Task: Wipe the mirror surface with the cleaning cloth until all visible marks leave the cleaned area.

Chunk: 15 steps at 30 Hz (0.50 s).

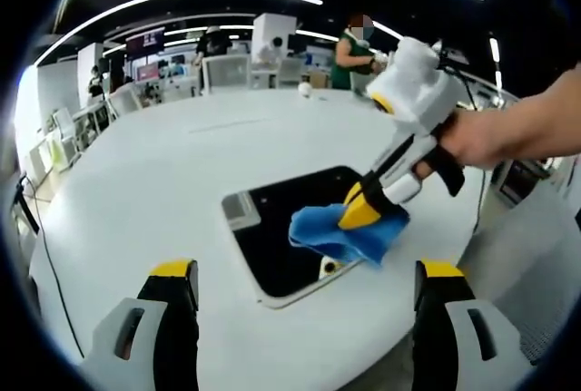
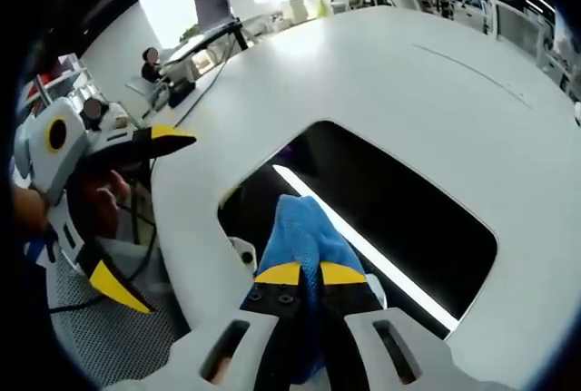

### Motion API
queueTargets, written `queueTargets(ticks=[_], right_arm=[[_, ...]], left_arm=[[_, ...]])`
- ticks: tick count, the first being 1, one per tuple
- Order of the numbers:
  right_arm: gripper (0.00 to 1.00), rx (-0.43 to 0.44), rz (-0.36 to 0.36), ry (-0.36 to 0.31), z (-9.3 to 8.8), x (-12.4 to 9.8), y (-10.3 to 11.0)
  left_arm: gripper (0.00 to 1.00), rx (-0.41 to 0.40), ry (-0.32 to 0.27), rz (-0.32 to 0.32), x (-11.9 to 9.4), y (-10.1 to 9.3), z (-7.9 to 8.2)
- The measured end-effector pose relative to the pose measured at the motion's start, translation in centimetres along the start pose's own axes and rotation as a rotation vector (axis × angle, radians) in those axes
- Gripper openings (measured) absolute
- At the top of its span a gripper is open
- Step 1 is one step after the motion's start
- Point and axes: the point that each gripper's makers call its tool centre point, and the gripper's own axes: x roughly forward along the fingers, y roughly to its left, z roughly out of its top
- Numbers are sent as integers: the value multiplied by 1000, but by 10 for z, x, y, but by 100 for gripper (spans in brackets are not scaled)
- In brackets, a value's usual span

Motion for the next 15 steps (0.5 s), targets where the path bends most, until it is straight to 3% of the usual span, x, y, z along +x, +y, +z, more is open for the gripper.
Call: queueTargets(ticks=[15], right_arm=[[0,-27,-6,9,17,5,-20]], left_arm=[[99,-8,-3,1,0,0,0]])
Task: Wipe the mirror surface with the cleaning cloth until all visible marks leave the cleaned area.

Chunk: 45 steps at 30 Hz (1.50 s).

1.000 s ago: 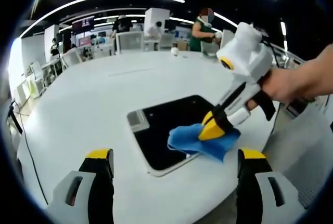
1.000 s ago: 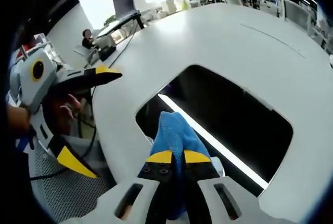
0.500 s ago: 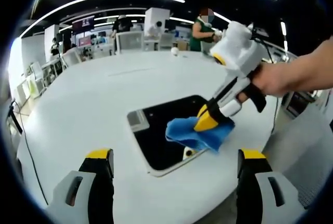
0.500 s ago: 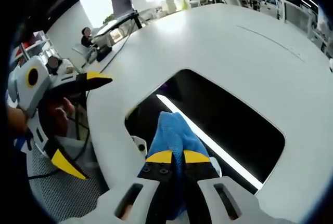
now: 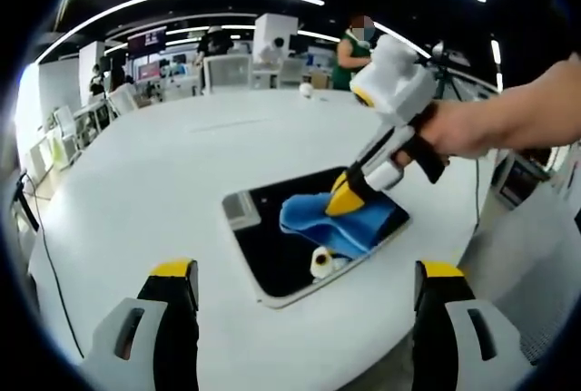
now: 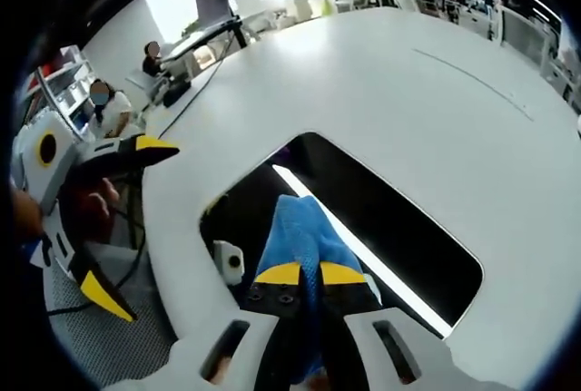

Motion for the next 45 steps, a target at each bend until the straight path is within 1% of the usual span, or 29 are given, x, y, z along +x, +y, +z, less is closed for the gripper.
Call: queueTargets(ticks=[11,17,19,21,24,28,31,33,34,37,40,43,45], right_arm=[[0,-26,-2,4,15,6,-15],[0,-21,-4,-4,23,10,-26],[0,-21,-5,-5,24,10,-26],[0,-24,-5,-4,27,11,-29],[0,-34,-5,-1,30,13,-32],[0,-38,-4,-2,35,15,-39],[0,-45,-6,-1,38,17,-42],[0,-50,-6,0,41,18,-45],[0,-51,-6,-1,42,19,-46],[0,-54,-8,-2,46,21,-52],[0,-59,-11,-1,48,22,-53],[0,-58,-10,0,50,23,-56],[0,-62,-9,-1,52,27,-62]], left_arm=[[99,-8,1,3,0,1,-1],[99,-9,0,7,1,3,2],[99,10,-7,9,0,3,6],[99,36,0,-11,1,-2,8],[99,50,0,-23,2,-6,11],[100,32,-2,-25,1,-5,15],[99,34,16,-19,1,-6,15],[100,32,9,3,0,-5,18],[100,32,12,2,1,-7,18],[100,29,32,-7,5,-13,12],[100,33,51,5,5,-10,8],[100,-6,23,13,2,-7,12],[100,-6,18,19,2,-6,12]])
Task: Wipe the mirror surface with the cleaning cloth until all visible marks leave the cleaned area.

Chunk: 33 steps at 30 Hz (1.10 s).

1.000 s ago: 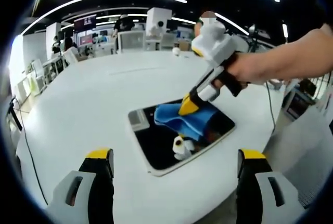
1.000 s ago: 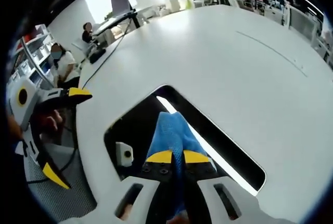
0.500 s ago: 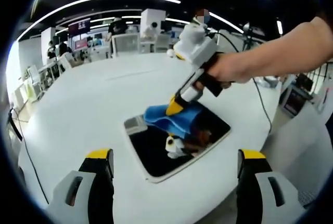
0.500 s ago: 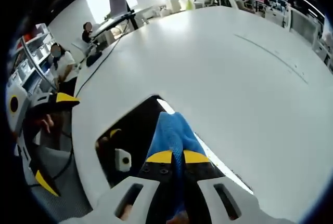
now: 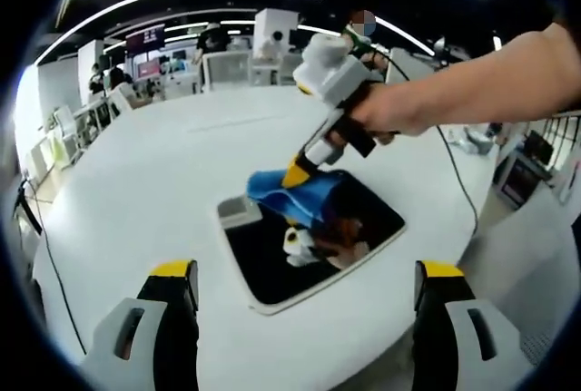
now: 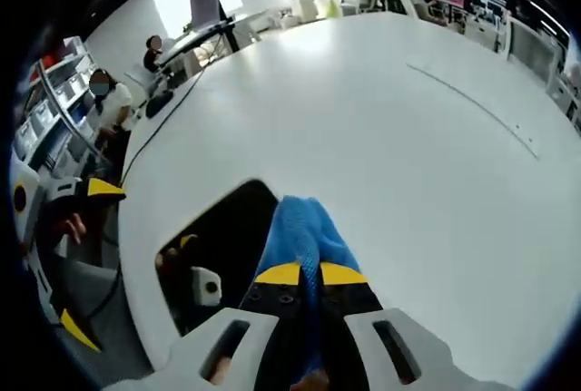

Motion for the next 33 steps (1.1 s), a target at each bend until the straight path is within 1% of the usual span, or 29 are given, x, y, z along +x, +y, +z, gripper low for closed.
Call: queueTargets(ticks=[5,9,14,20,28,33], right_arm=[[0,-11,-6,-7,2,-2,4],[0,-13,6,-4,2,-2,3],[0,-18,11,-4,2,-1,2],[0,-22,19,-6,2,-1,3],[0,-36,25,-10,2,-2,4],[0,-54,24,-9,2,-2,3]], left_arm=[[100,-11,7,-15,0,-4,-2],[100,-4,-4,-24,1,-7,0],[100,8,2,-33,4,-11,-1],[100,42,18,-24,6,-13,-2],[100,28,18,-23,6,-12,-3],[100,40,22,-20,7,-11,-3]])
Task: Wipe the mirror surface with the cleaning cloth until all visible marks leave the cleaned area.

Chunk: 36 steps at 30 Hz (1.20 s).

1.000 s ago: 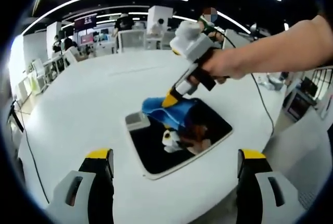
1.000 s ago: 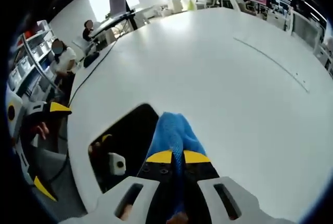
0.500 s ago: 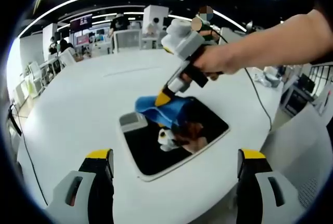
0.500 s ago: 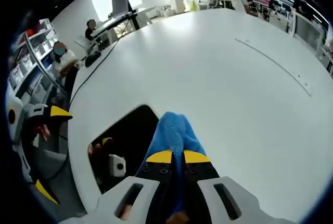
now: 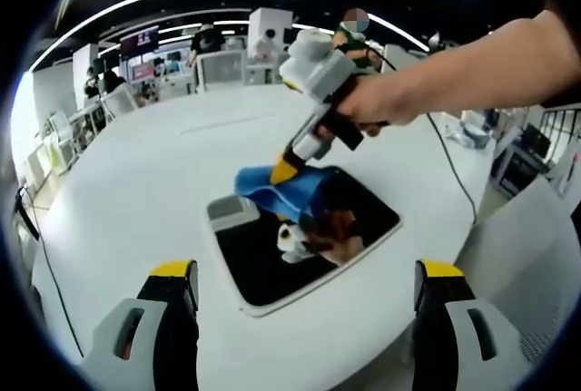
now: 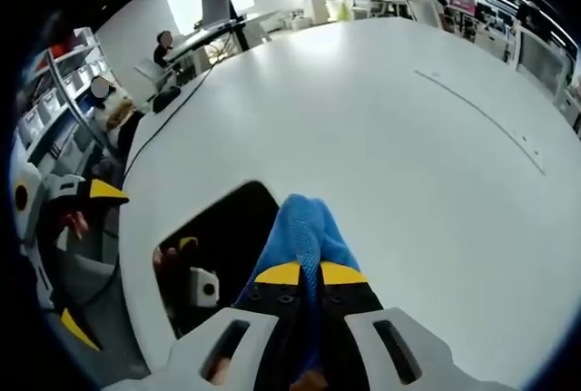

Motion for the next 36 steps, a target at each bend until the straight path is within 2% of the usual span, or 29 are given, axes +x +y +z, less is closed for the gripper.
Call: queueTargets(ticks=[36], right_arm=[[0,-7,-45,15,-25,-21,-22]], left_arm=[[100,11,4,21,0,3,-1]])
